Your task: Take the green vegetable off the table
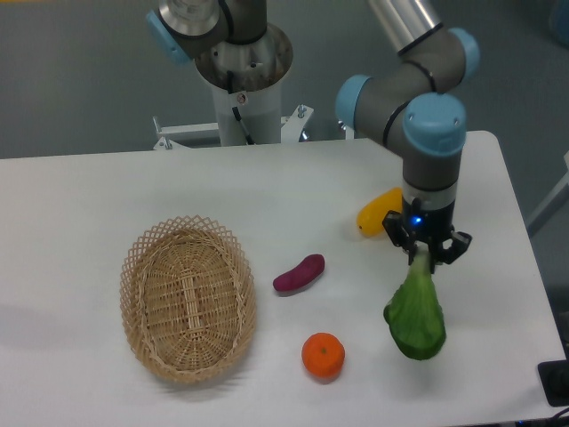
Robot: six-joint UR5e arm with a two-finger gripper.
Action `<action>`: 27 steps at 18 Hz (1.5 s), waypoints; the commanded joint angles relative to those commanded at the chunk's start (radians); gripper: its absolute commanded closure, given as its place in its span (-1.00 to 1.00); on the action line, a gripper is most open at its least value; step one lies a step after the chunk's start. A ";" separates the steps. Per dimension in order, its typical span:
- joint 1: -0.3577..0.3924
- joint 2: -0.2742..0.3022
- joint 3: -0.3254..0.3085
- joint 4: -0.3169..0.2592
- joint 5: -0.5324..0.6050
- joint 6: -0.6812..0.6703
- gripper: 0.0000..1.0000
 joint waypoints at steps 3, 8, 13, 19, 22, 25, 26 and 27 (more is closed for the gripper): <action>0.017 0.042 -0.012 -0.008 -0.071 -0.005 0.18; 0.037 0.063 -0.018 -0.011 -0.094 -0.037 0.18; 0.037 0.066 -0.017 -0.009 -0.100 -0.066 0.19; 0.041 0.066 -0.018 -0.009 -0.106 -0.072 0.18; 0.041 0.068 -0.018 -0.008 -0.105 -0.072 0.19; 0.041 0.066 -0.018 -0.008 -0.106 -0.072 0.19; 0.043 0.068 -0.018 -0.008 -0.106 -0.072 0.19; 0.043 0.066 -0.017 -0.008 -0.106 -0.071 0.19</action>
